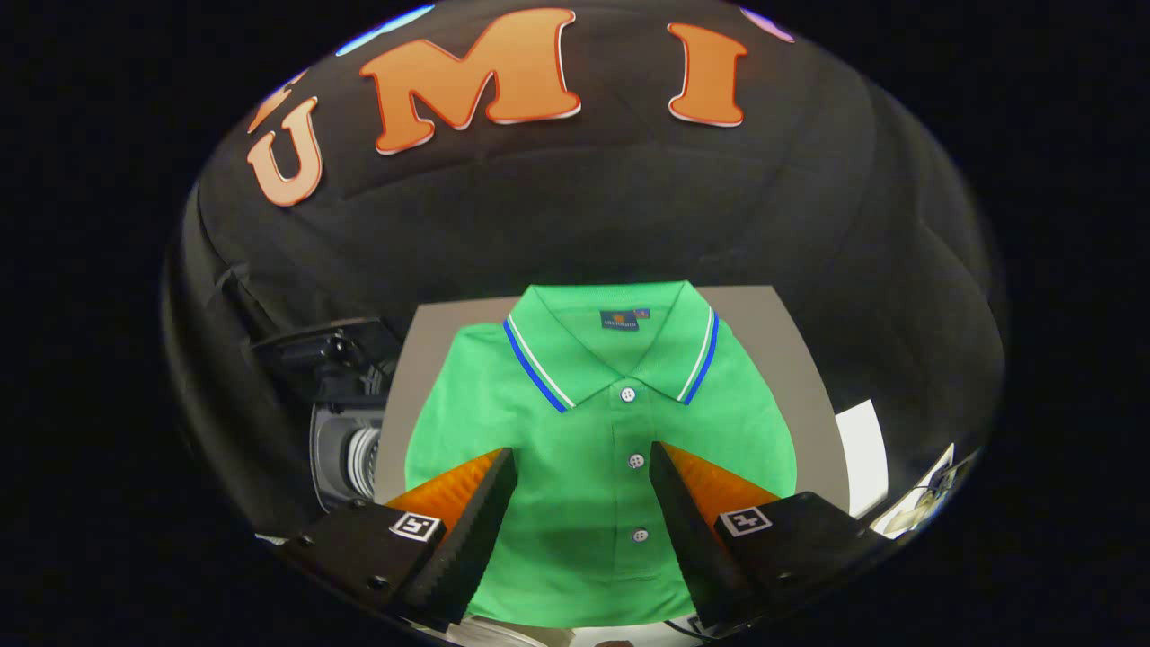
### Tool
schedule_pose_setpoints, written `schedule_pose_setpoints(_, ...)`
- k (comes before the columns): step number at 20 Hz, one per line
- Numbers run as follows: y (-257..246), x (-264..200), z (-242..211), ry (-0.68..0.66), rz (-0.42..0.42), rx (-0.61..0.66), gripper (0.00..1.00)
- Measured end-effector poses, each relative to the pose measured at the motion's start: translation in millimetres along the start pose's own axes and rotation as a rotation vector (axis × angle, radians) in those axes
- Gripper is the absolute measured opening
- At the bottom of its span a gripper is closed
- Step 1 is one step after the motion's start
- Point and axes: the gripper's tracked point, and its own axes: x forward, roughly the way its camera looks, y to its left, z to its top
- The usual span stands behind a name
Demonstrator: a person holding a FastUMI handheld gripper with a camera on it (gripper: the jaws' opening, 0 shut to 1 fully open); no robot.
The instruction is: Put the clothes into the washing machine and then close the washing machine lid.
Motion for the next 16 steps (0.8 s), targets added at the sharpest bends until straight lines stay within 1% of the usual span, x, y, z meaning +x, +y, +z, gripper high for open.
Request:
schedule_pose_setpoints(3, -12, 9, -8, 0.110, -0.025, -0.002, 0.97)
schedule_pose_setpoints(5, -13, 14, -14, 0.184, -0.005, -0.018, 0.97)
schedule_pose_setpoints(6, -13, 13, -6, 0.193, -0.002, -0.015, 0.98)
schedule_pose_setpoints(7, -13, 16, -13, 0.242, -0.009, -0.021, 0.98)
schedule_pose_setpoints(9, -11, 16, -12, 0.286, -0.006, -0.057, 0.98)
schedule_pose_setpoints(11, -12, 14, -12, 0.309, 0.001, -0.066, 0.98)
schedule_pose_setpoints(12, -13, 16, -11, 0.317, 0.001, -0.066, 0.97)
schedule_pose_setpoints(15, -20, 17, -7, 0.306, 0.008, -0.068, 0.58)
schedule_pose_setpoints(16, -18, 15, -6, 0.308, 0.024, -0.078, 0.46)
